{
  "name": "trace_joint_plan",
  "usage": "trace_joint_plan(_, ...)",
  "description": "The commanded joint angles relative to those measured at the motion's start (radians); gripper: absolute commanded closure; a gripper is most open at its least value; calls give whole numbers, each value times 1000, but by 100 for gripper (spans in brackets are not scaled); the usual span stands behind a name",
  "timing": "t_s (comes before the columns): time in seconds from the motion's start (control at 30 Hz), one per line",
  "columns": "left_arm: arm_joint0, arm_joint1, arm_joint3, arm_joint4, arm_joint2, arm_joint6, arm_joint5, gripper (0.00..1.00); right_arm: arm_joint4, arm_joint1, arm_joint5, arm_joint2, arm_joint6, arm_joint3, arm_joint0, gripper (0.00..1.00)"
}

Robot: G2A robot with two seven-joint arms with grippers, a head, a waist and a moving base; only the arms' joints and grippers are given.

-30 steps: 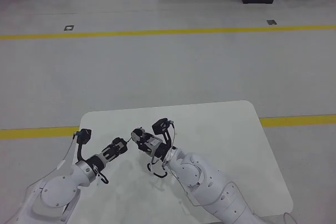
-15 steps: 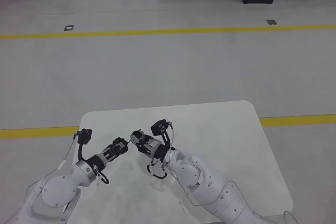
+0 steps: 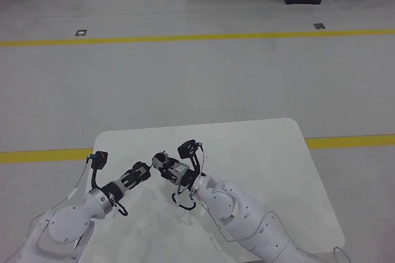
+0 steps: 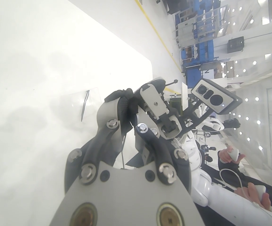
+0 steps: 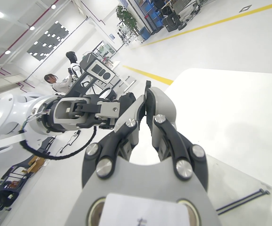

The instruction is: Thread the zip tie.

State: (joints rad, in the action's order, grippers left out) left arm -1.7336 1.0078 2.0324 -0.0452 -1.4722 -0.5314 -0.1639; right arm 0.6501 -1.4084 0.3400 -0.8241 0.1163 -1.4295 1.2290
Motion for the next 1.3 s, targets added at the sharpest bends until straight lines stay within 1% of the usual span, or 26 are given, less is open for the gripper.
trace_joint_plan(0.0, 0, 0, 3, 2, -1, 0, -1, 100, 4, 2, 0, 3, 7, 6, -2, 100)
trace_joint_plan(0.13, 1, 0, 8, 8, -2, -1, -3, 100, 7, 4, 0, 7, 17, 19, -7, 100)
trace_joint_plan(0.7, 4, 0, 7, 29, -1, -11, -4, 100, -10, 8, 0, 21, 12, 27, -17, 100)
trace_joint_plan(0.93, 4, -1, 5, 5, 0, -1, -10, 100, 4, 16, 0, 7, -11, 19, -7, 100)
trace_joint_plan(1.07, 4, -1, 4, -8, 6, 0, -11, 100, 21, 21, 0, -4, -10, 2, 4, 100)
trace_joint_plan(1.27, 10, -1, 2, 2, 15, -9, -11, 100, 32, 22, 0, 2, 4, 0, 8, 100)
